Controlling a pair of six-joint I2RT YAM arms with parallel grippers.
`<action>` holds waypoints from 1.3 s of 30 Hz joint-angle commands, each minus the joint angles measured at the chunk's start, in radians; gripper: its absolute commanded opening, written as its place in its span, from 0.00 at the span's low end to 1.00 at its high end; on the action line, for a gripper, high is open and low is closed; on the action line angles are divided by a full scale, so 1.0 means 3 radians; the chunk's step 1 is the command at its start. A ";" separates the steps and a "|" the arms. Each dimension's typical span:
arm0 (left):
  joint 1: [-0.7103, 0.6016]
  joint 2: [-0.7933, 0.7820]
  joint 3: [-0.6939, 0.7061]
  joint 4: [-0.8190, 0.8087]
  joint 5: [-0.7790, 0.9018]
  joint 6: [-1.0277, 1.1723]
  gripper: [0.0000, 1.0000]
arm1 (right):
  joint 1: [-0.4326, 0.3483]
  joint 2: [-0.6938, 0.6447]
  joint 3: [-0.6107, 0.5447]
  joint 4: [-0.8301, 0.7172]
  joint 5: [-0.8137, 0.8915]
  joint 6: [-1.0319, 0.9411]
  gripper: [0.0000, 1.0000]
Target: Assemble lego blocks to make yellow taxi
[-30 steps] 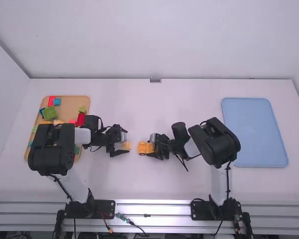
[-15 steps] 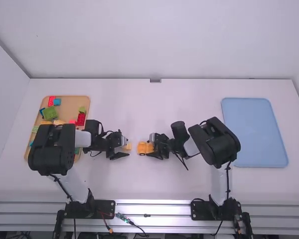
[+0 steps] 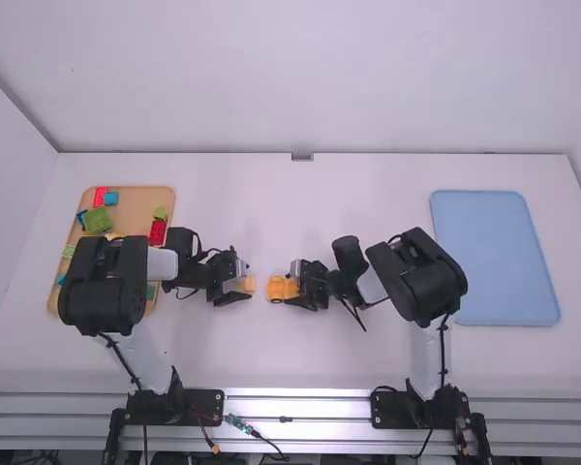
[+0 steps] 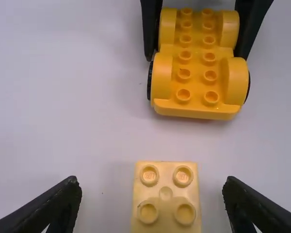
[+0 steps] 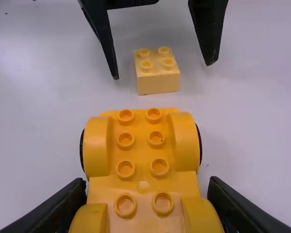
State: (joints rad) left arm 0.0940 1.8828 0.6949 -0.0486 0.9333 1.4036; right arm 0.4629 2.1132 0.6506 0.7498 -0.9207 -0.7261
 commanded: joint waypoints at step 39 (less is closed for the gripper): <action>-0.0032 0.0101 0.0025 -0.0085 0.0066 0.0008 0.26 | 0.0006 0.0037 0.0013 -0.0013 0.0003 -0.0013 0.64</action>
State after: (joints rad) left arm 0.0902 1.9030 0.7048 -0.0689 0.9386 1.4059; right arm 0.4625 2.1132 0.6506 0.7502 -0.9207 -0.7296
